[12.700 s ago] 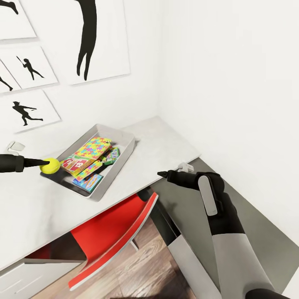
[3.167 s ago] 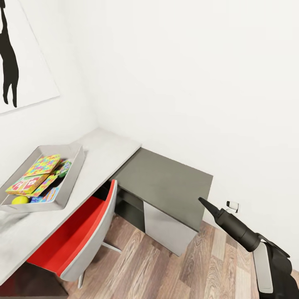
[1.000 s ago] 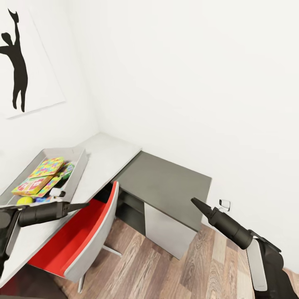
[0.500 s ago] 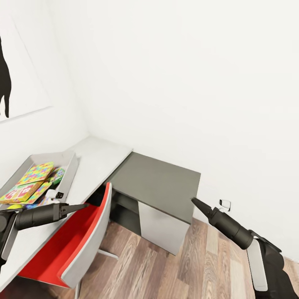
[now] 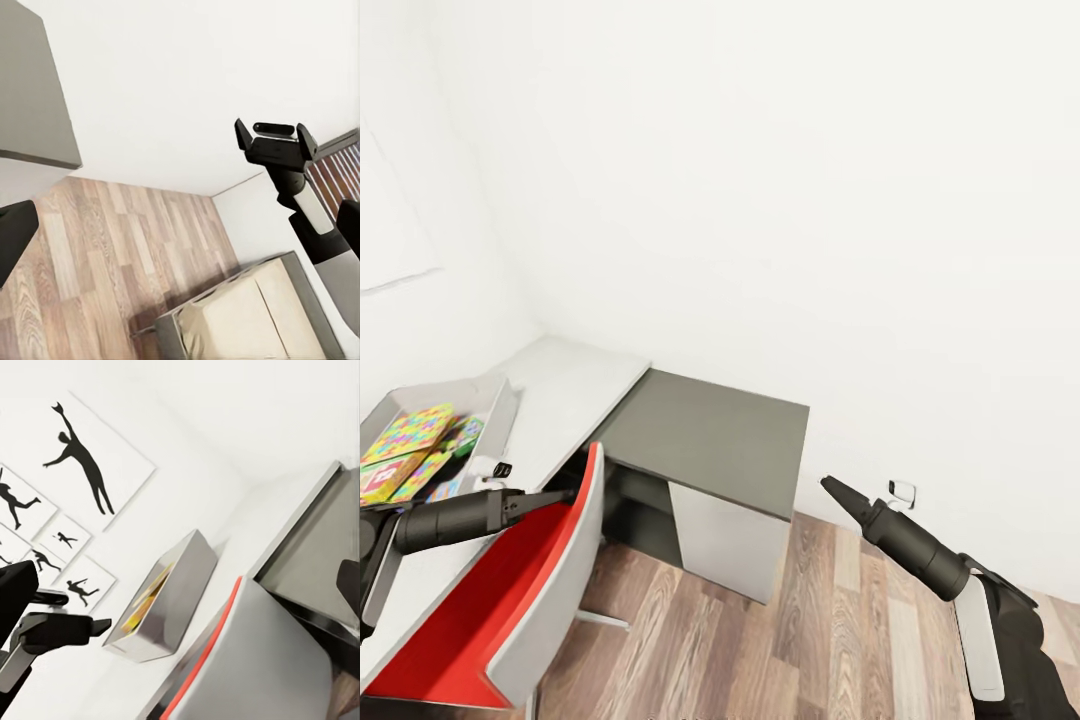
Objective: Put all the toys in the child's room - the three board games (two on the bed and one on the table), the two jigsaw puzzles on the table, and the tennis ball on the table - inside the toy box on the table in the child's room.
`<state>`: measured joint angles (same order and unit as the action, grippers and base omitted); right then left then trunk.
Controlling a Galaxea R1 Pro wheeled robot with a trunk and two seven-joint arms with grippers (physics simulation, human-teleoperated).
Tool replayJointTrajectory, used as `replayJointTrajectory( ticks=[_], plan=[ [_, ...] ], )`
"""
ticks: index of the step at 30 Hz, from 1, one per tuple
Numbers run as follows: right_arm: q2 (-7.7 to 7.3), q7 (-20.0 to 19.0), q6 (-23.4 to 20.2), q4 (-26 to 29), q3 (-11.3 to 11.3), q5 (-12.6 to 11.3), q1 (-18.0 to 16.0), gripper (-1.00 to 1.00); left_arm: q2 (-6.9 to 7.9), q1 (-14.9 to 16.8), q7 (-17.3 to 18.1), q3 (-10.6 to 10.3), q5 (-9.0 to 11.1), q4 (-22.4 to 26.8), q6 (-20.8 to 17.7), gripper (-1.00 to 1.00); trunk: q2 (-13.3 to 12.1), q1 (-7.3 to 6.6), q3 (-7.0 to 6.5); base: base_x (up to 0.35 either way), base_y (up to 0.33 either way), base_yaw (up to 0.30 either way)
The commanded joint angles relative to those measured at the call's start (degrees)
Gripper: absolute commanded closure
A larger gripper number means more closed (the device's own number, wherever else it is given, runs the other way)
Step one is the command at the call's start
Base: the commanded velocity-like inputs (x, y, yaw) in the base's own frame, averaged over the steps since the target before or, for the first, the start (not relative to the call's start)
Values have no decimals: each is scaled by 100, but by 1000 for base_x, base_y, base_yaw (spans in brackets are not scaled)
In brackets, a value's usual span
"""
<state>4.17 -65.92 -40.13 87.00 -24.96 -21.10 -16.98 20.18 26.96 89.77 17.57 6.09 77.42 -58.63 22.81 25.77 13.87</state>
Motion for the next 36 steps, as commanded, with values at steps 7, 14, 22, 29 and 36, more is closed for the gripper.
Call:
replayJointTrajectory(
  ticks=[7, 14, 22, 29, 36],
  plan=[
    [5, -27, 293, 1, -10, -18, 14, -100, 3, 2, 24, 1, 1, 1, -47, -100, 11, 2, -39, -146, 0, -204],
    [5, -30, 355, 1, -17, -25, 68, -100, 3, 1, 24, 1, 6, 1, -44, -100, 11, 2, -94, -26, 0, -189],
    [5, -39, 374, 1, -17, -26, 74, -100, 0, 2, 24, -10, 5, 1, -43, -100, 11, 2, -158, -2, 0, -186],
    [5, -43, 382, 1, -19, -26, 108, -100, -5, 2, 24, -16, 6, 1, -43, -100, 11, 2, -215, 0, 0, -175],
    [5, -43, 383, 2, -18, -23, 116, -100, 0, 2, 24, -11, 6, 1, -43, -100, 11, 2, -274, 0, 0, -162]
  ],
)
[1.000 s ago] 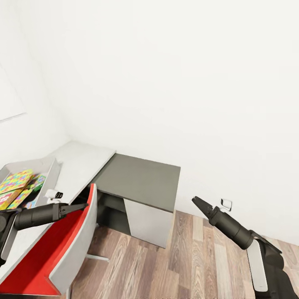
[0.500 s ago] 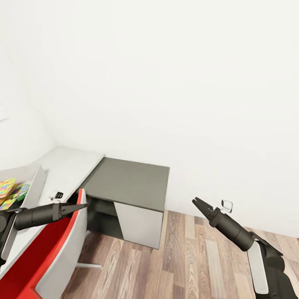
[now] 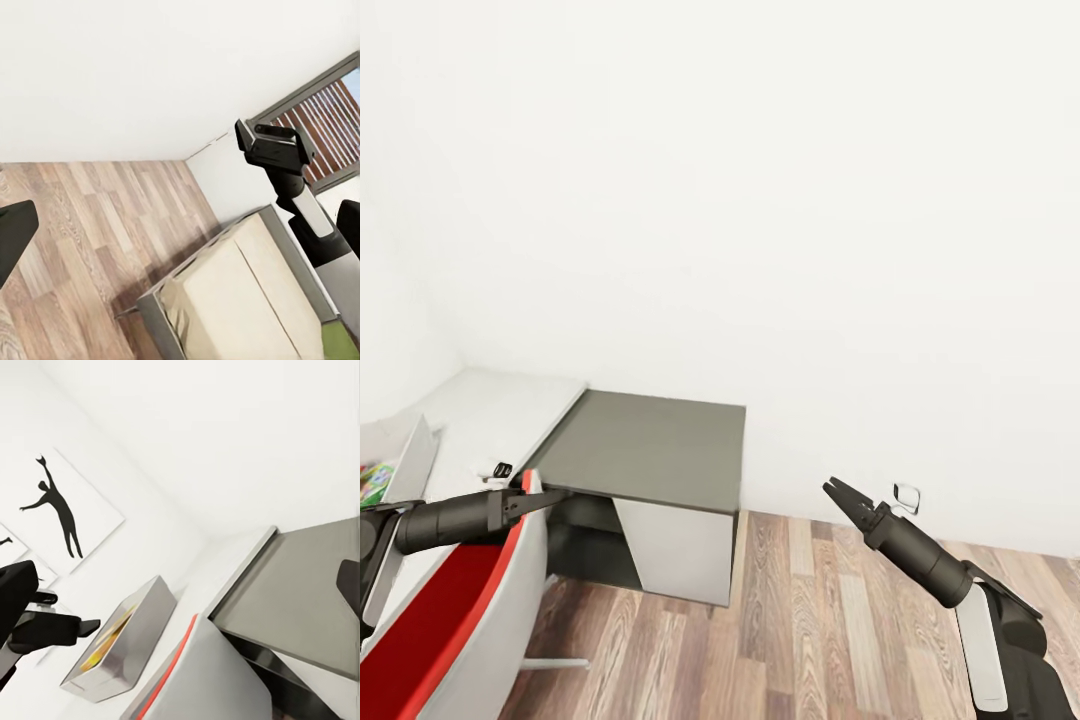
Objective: Put all the toys in the child's room - the three board games (two on the bed and one on the table), the two jigsaw puzzles on the table, and the tennis ball on the table - inside the toy box on the table in the child's room.
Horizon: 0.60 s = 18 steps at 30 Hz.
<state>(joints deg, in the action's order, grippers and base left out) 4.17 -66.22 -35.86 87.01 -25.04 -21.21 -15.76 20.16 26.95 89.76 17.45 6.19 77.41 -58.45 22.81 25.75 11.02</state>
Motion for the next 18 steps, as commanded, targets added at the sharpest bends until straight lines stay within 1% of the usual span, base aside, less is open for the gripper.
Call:
replayJointTrajectory(
  ticks=[1, 18],
  plan=[
    [5, -14, -44, 1, -9, -11, -7, -100, 3, 1, 24, 1, -4, 2, -61, -100, 11, 4, 3, 0, 0, -160],
    [5, -14, -34, 0, -9, -6, -6, -100, 4, -3, 24, 4, -8, 2, -61, -100, 11, 4, -142, 0, 0, -150]
  ],
)
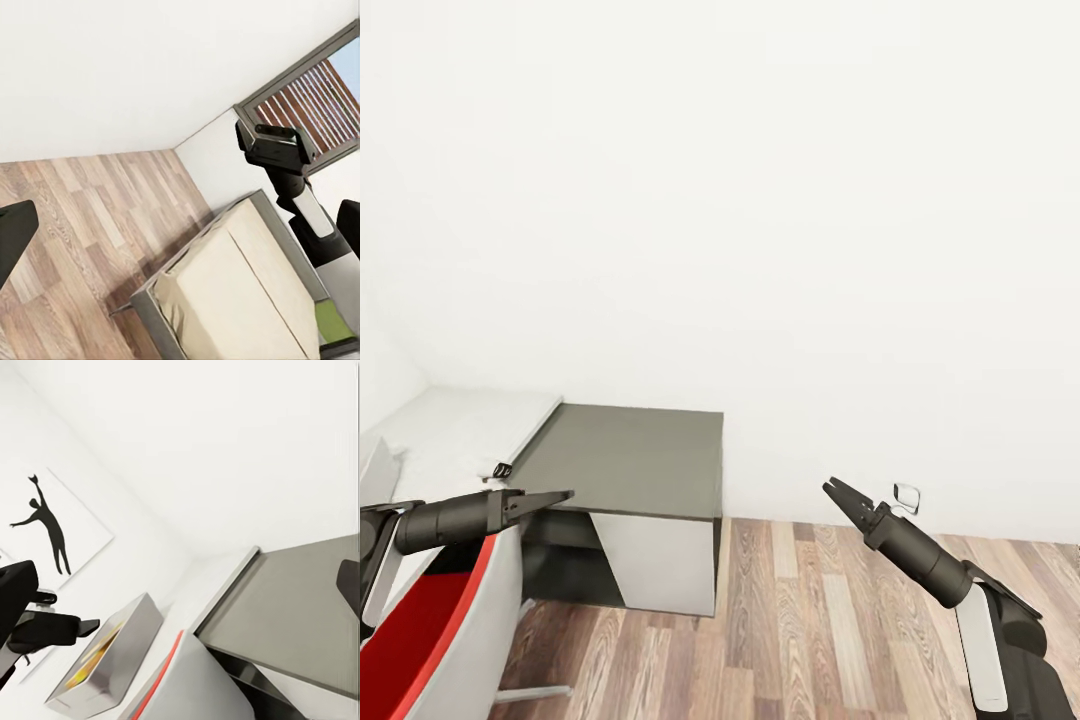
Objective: Put all the toys in the child's room - the three board games (two on the bed and one on the table), the two jigsaw puzzles on the table, and the tennis ball on the table - inside the toy box on the table in the child's room.
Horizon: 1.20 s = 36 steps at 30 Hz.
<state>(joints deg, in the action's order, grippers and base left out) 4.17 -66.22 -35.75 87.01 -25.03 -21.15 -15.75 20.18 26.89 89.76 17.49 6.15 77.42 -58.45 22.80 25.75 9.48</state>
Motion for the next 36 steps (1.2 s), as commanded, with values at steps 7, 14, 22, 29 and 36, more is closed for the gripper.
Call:
replayJointTrajectory(
  ticks=[7, 14, 22, 29, 36],
  plan=[
    [5, -18, -38, 1, -8, -12, -7, -100, -4, 4, 24, -8, -8, 0, -61, -100, 11, 4, -50, 0, 0, -83],
    [5, -21, -37, 1, -10, -12, -5, -100, -5, 4, 24, -9, -9, 1, -61, -100, 11, 4, -113, 0, 0, -63],
    [5, -23, -37, 1, -8, -12, -2, -100, -5, 6, 24, -11, -9, 0, -55, -100, 11, 4, -185, -2, 0, -62],
    [5, -21, -37, 1, -10, -12, 0, -100, -5, 4, 24, -11, -9, 0, -52, -100, 11, 4, -248, -95, 0, -61],
    [5, -15, -37, -2, -10, -12, 2, -100, -5, 3, 24, -17, -7, -5, 19, -100, 11, 4, -311, -122, -10, -74]
  ],
)
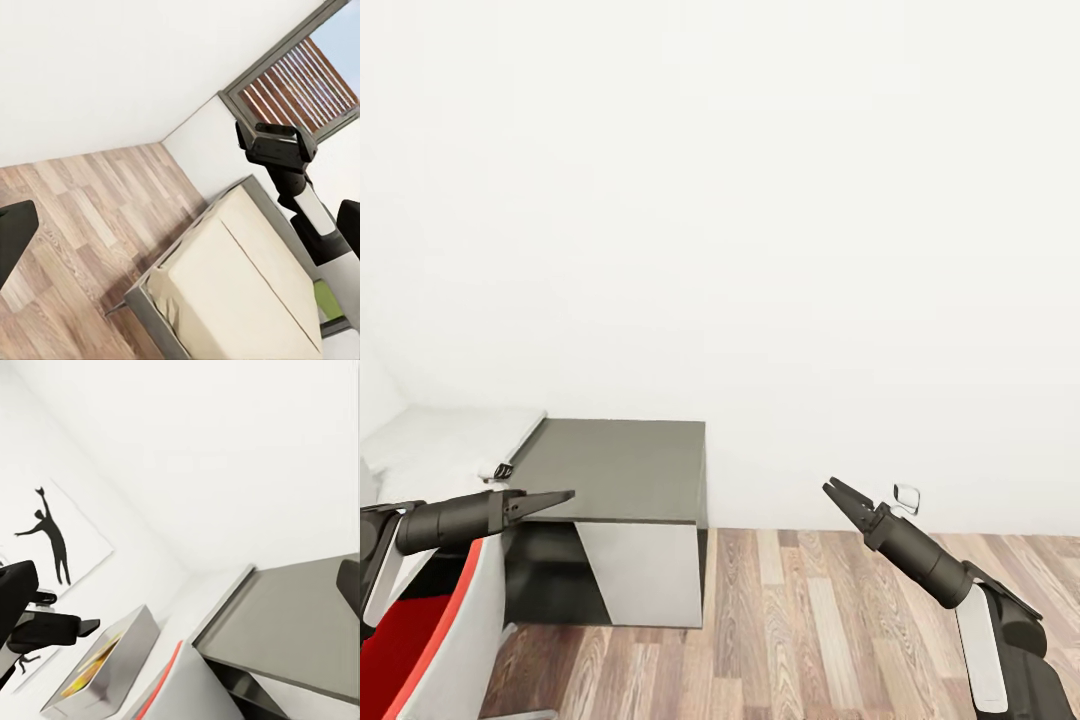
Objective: Put all the toys in the child's room - the three board games (two on the bed and one on the table), the two jigsaw puzzles on the table, and the tennis ball on the table - inside the toy box on the table in the child's room.
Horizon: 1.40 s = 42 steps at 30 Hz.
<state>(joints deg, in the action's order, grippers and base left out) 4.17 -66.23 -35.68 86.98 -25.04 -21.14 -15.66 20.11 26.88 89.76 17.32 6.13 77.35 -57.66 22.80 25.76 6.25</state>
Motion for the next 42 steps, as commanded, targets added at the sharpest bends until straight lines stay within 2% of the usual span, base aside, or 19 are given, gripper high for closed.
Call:
replayJointTrajectory(
  ticks=[1, 27, 42],
  plan=[
    [5, -14, -44, 0, -10, -13, -7, -100, 2, 3, 24, 0, -6, 1, -55, -100, 12, 3, 4, -93, -53, -93],
    [5, 19, -45, -7, -18, -4, -7, -100, -28, 3, 24, -19, -18, -1, -44, -100, 12, 3, -223, -81, -8, -141],
    [5, 77, -37, -43, -18, -17, -15, -100, -49, 1, 24, -35, -33, -1, -44, -100, 12, 3, -237, -20, -94, -23]
  ],
)
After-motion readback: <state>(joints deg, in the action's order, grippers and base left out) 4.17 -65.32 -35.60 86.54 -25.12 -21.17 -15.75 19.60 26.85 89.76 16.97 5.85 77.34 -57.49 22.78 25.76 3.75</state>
